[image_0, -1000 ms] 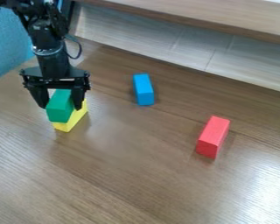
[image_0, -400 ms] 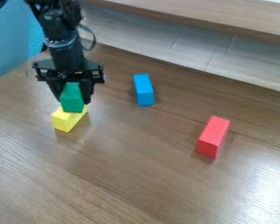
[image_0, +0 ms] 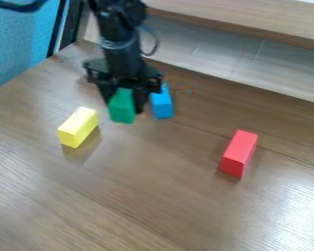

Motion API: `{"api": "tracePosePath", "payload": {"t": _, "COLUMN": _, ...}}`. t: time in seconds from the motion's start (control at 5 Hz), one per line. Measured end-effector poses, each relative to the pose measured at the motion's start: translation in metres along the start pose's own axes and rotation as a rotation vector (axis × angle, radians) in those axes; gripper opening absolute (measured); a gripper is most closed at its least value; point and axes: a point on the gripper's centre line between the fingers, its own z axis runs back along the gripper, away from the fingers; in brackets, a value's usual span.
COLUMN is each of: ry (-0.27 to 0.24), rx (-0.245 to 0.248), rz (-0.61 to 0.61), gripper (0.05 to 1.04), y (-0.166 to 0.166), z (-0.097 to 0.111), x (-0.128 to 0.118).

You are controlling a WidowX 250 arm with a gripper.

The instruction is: Move the green rectangular block from the top of the yellow one and put it on the table

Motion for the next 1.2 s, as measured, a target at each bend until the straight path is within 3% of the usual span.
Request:
{"api": "tracePosePath", "payload": {"t": 0.4, "ry": 0.027, "rx": -0.049, "rz": -0.13, "gripper": 0.594, "y": -0.054, "z": -0.011, "x": -0.031}}
{"api": "tracePosePath", "payload": {"t": 0.6, "ry": 0.048, "rx": -0.05, "rz": -0.174, "gripper": 0.594, "y": -0.068, "z": -0.017, "x": -0.048}}
{"api": "tracePosePath", "payload": {"t": 1.2, "ry": 0.108, "rx": -0.033, "rz": -0.19, "gripper": 0.594, "y": -0.071, "z": -0.042, "x": -0.073}}
